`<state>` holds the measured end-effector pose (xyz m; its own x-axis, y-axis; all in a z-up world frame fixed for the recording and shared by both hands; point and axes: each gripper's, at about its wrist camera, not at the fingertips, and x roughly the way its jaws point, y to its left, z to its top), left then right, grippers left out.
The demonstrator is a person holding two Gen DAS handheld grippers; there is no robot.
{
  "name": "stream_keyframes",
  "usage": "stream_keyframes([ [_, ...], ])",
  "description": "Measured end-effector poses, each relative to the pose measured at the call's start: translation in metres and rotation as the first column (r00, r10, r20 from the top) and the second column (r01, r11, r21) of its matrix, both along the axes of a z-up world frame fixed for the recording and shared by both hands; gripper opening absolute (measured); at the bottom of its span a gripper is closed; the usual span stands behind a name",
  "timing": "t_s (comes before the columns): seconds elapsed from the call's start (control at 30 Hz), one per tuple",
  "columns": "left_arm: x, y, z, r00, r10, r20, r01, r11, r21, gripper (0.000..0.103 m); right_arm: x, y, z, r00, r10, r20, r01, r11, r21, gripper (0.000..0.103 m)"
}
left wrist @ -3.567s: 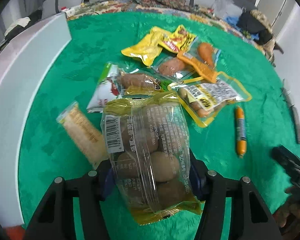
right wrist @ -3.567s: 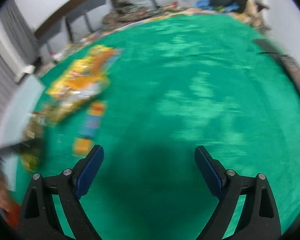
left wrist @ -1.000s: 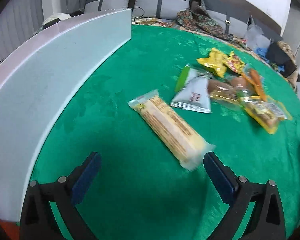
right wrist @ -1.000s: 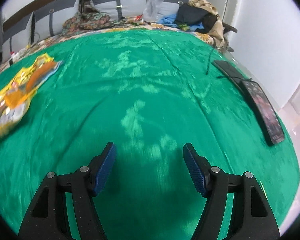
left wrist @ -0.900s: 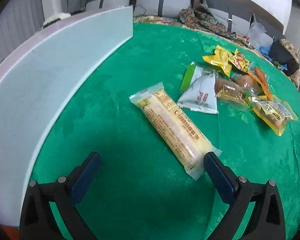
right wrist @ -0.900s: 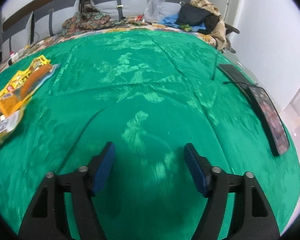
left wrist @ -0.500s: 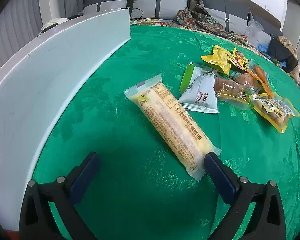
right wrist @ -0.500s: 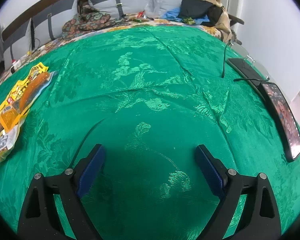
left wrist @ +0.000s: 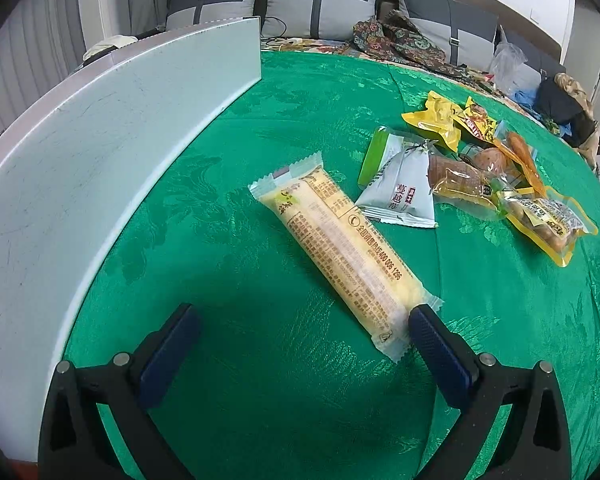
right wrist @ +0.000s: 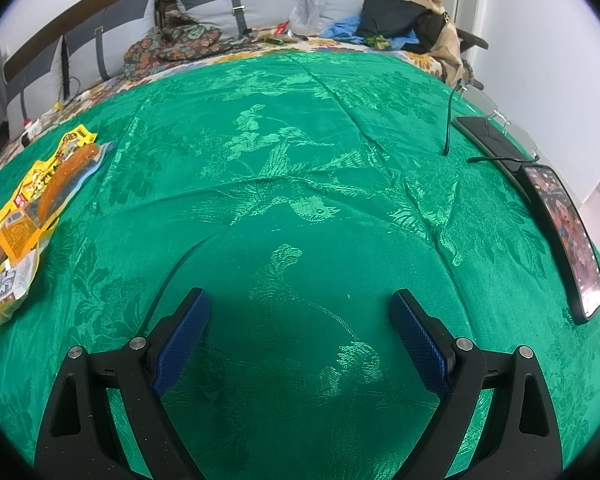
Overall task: Organize snacks
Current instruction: 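Move the left tool to the cream wafer bar on the bedspread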
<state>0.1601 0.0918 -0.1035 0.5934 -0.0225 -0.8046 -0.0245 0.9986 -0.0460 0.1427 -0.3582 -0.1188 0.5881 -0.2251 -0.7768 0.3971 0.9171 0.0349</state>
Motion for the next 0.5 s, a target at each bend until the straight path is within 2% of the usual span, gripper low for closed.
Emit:
stream_keyframes([
  [0.5,-0.0012,0.0016,0.0005,1.000,0.000,0.002,0.000,1.000,-0.003,0.103,-0.0001,-0.0002,0.0000,1.000,0.000,0.001,0.000,1.000,0.000,0.094],
])
